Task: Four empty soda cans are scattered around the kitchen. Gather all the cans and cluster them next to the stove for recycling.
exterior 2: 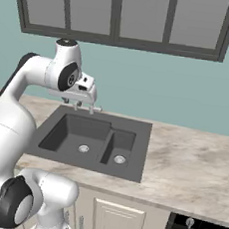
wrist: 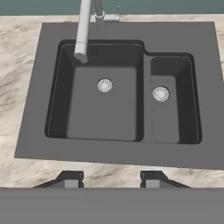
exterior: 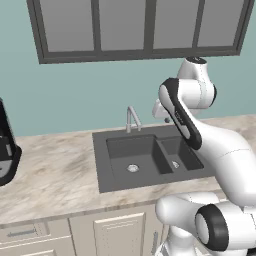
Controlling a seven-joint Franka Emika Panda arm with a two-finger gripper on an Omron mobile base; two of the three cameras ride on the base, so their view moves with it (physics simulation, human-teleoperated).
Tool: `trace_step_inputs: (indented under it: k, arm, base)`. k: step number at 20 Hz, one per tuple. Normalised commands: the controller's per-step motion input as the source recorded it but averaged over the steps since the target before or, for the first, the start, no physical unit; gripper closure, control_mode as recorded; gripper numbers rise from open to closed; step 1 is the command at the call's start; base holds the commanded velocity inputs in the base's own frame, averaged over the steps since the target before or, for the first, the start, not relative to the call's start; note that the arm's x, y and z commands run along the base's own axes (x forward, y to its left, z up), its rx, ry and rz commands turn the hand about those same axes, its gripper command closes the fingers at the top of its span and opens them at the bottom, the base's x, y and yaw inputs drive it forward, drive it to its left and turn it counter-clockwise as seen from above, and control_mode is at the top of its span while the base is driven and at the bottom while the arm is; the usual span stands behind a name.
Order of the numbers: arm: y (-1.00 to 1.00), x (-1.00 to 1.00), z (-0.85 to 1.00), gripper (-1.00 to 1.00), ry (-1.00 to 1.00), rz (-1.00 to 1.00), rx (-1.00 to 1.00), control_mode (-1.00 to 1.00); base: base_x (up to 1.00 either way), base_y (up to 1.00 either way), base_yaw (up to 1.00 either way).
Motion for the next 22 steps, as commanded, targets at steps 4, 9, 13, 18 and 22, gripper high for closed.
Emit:
trace_step_inputs:
  k: [4,9,13,18,22]
  arm:
    - [0.0,0.0,0.0,-1.0,0.0,0.0,0.0,1.0]
    - [0.0,0.0,0.0,-1.0,0.0,0.0,0.0,1.0]
    - [0.0,0.0,0.0,-1.0,0.0,0.0,0.0,1.0]
    - [0.0,0.0,0.0,-1.0,0.0,0.0,0.0,1.0]
    - [0.0,0.0,0.0,-1.0,0.0,0.0,0.0,1.0]
  base:
    - [0.0,0.0,0.0]
    - [-0.15,0.01,0.0]
    - [-0.34,0.02,0.0]
    - [-0.4,0.01,-0.01]
    - [-0.34,0.0,-0.27]
